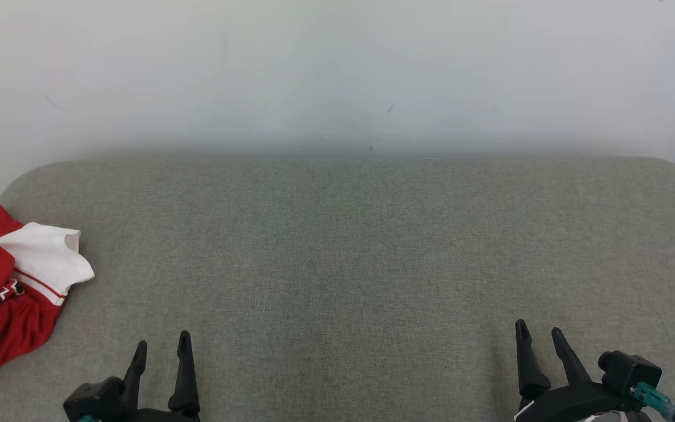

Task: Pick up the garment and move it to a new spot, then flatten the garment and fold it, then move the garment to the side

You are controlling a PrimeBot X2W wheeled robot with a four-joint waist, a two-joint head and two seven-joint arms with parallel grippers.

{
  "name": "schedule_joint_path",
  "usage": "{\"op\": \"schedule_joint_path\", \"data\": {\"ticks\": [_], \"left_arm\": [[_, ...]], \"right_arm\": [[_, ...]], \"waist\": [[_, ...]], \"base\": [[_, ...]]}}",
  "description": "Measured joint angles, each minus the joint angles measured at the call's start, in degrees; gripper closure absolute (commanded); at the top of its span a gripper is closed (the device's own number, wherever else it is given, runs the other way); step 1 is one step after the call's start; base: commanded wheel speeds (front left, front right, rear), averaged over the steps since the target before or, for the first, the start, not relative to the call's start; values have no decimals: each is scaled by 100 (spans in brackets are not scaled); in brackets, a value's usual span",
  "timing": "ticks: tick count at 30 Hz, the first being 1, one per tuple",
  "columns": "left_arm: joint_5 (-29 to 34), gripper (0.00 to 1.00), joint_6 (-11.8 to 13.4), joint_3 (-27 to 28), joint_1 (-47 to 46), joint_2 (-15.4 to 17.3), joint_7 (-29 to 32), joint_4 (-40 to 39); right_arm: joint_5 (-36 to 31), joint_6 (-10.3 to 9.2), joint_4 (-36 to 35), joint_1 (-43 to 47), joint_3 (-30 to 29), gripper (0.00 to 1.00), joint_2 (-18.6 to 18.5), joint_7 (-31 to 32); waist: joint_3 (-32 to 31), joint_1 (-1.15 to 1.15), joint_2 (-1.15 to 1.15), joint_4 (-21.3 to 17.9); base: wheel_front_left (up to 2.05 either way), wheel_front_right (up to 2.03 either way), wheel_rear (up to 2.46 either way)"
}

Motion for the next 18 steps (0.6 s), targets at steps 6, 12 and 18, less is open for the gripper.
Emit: {"op": "schedule_joint_path", "data": {"ticks": [6,12,18], "left_arm": [[280,0,-18,-30,0,3,-76,18],[552,0,-22,-53,-3,3,-135,88],[740,0,-16,-64,-10,-1,-210,204]], "right_arm": [[-320,2,51,-1,22,0,-1,-85],[-591,5,88,-1,71,0,-2,-153],[-860,7,143,-5,109,0,-3,-238]], "waist": [[-13,0,0,-11],[-19,0,0,-13],[-26,0,0,-12]], "base": [[0,0,0],[0,0,0],[0,0,0]]}}
